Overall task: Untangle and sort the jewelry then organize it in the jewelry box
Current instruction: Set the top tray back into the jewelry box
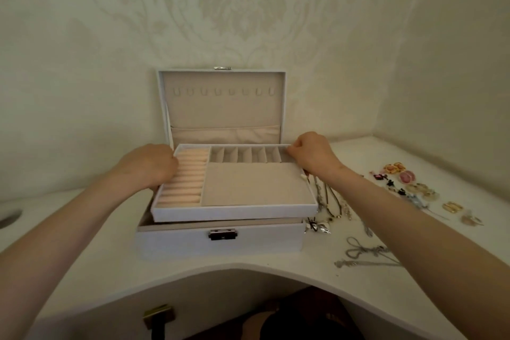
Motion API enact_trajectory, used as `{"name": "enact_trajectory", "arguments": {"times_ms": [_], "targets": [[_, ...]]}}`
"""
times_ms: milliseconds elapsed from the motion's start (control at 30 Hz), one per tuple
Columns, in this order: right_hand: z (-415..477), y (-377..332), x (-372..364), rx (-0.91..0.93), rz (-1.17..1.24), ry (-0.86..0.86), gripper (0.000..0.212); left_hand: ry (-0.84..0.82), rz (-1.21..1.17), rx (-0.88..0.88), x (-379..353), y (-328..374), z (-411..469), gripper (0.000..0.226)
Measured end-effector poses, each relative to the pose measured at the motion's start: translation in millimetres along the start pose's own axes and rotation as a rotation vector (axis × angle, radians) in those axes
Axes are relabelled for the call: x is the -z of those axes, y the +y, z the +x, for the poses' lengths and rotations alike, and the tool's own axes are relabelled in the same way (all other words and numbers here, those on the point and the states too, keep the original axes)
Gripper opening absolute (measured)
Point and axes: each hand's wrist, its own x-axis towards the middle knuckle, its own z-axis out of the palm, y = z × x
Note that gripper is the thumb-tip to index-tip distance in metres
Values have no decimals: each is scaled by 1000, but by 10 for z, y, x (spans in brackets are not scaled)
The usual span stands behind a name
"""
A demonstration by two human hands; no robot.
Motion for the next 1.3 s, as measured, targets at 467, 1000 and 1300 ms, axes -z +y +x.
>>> {"name": "enact_trajectory", "arguments": {"times_ms": [467,1000,1300], "targets": [[66,-134,-241,32,-214,69,26,152,166,-12,-148,-190,4,30],[-25,-169,-346,111,-480,100,5,186,251,-112,-235,-244,47,25],[-142,-124,-78,-72,-215,-312,26,189,233,-72,-363,-293,55,36]]}}
